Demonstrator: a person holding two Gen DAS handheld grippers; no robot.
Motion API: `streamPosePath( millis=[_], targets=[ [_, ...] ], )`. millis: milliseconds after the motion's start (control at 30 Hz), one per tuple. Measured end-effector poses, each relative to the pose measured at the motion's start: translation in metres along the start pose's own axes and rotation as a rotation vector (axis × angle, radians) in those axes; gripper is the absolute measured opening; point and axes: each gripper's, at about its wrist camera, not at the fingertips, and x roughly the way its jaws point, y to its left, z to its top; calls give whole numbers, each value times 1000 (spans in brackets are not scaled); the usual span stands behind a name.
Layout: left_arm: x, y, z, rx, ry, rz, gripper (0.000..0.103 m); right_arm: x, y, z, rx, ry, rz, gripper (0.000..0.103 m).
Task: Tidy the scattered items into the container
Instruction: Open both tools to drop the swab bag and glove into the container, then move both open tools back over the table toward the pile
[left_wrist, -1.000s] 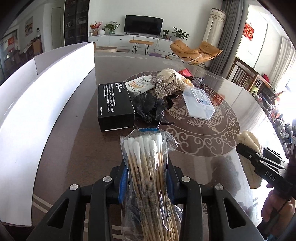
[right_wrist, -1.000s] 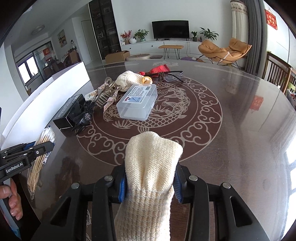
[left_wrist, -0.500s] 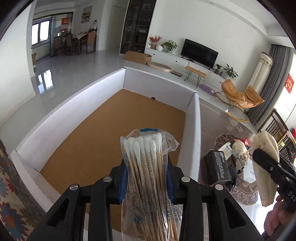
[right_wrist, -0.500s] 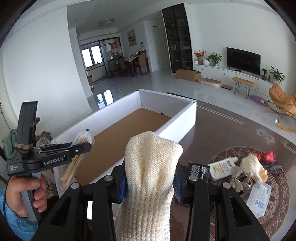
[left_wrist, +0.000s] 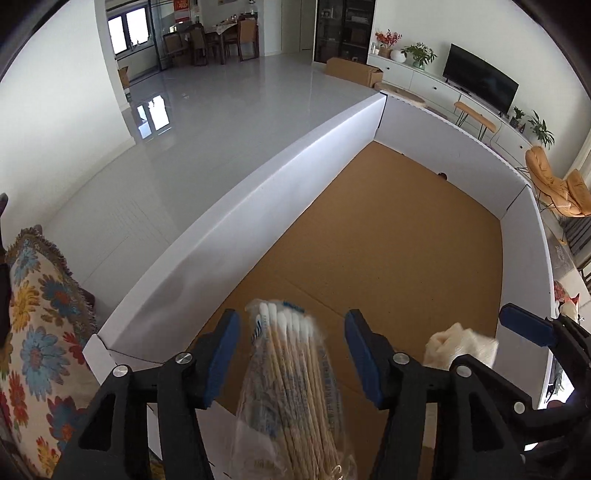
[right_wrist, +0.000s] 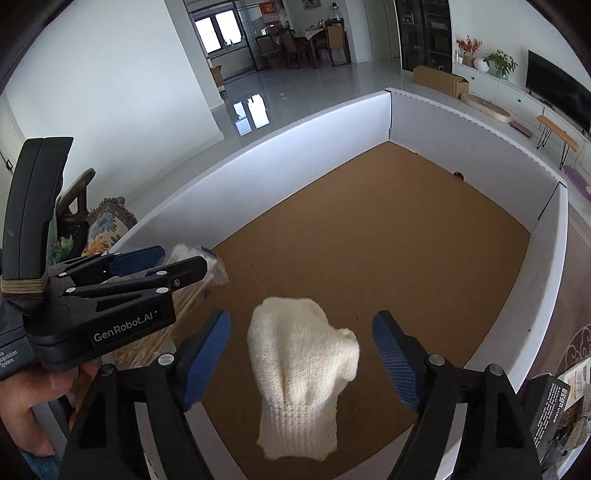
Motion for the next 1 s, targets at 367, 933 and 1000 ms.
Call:
streamPosePath(
  millis=[367, 933, 1000],
  targets=[
    [-83, -88, -49, 103, -176, -209, 69, -129, -56, -88, 40, -347, -109, 80],
    [-75, -313, -233, 539, -86, -436, 92, -245, -244, -383, 415, -177, -621, 80],
    [-69, -315, -234, 532, -53, -436, 92, -241, -244, -388, 442, -165, -618, 80]
  ],
)
